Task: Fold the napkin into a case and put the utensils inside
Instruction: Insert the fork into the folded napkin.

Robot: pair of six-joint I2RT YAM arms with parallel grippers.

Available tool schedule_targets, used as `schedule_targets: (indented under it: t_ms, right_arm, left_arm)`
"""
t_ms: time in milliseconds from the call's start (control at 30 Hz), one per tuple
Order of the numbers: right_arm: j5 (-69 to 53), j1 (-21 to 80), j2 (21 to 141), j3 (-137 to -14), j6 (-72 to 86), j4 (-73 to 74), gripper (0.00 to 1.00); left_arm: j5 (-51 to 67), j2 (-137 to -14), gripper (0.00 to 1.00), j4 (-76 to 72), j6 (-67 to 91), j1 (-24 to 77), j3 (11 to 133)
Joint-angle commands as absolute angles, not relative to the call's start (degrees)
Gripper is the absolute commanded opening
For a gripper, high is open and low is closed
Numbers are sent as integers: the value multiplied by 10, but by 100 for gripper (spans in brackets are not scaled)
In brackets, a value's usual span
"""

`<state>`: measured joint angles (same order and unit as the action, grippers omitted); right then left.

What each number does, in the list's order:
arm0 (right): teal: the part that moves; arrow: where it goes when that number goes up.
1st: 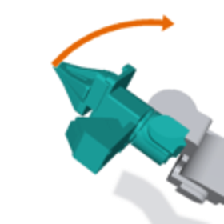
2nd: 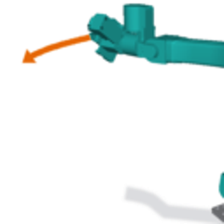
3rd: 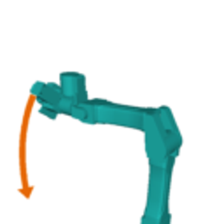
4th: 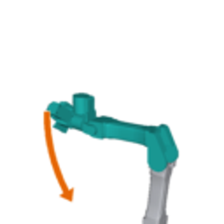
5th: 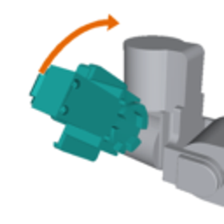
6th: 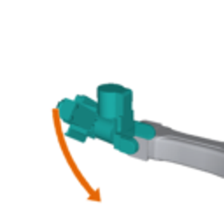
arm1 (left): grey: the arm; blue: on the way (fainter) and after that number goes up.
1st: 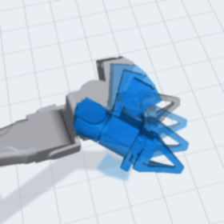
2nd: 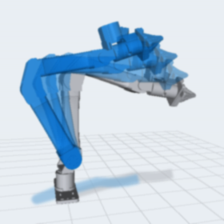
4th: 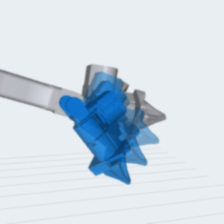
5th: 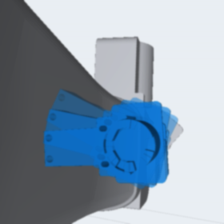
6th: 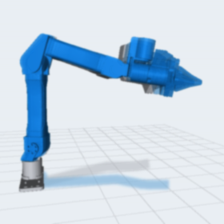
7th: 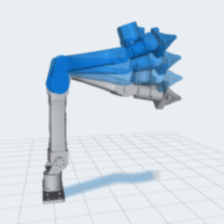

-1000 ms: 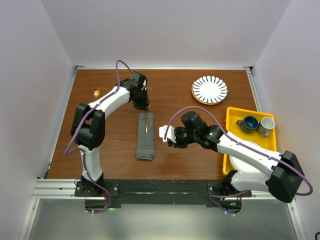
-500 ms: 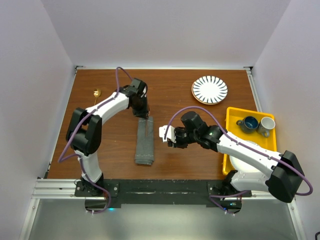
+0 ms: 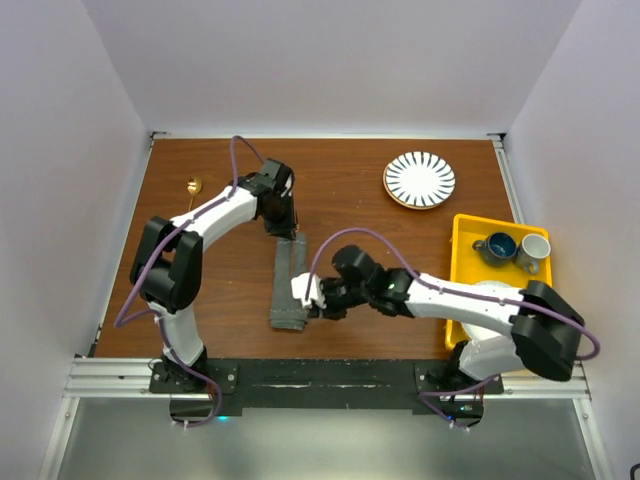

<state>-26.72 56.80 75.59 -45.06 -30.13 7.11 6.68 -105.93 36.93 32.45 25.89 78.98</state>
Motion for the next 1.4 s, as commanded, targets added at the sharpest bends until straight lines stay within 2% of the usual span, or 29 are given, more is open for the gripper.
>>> schedule_targets:
  t_ms: [0, 100, 267, 467, 733, 1367]
  right_arm:
    - [-278, 635, 811, -446, -258, -60, 30]
    - [-198, 700, 852, -440, -274, -106, 29]
    - [-41, 745, 907, -421, -299, -192, 25]
    - [38, 766, 960, -412, -334, -243, 24]
    - [93, 764, 1003, -401, -362, -293, 21]
    - [68, 721, 1010, -396, -374, -301, 22]
  left_arm:
    - [64, -1037, 0, 358, 338, 260, 783]
    - [62, -1041, 0, 359, 337, 260, 784]
    - [58, -1039, 0, 361, 338, 260, 780]
    - [64, -1028, 0, 360, 347, 260, 766]
    - [71, -1024, 0, 361, 349, 263, 765]
    - [68, -1028, 0, 354, 366, 289, 737]
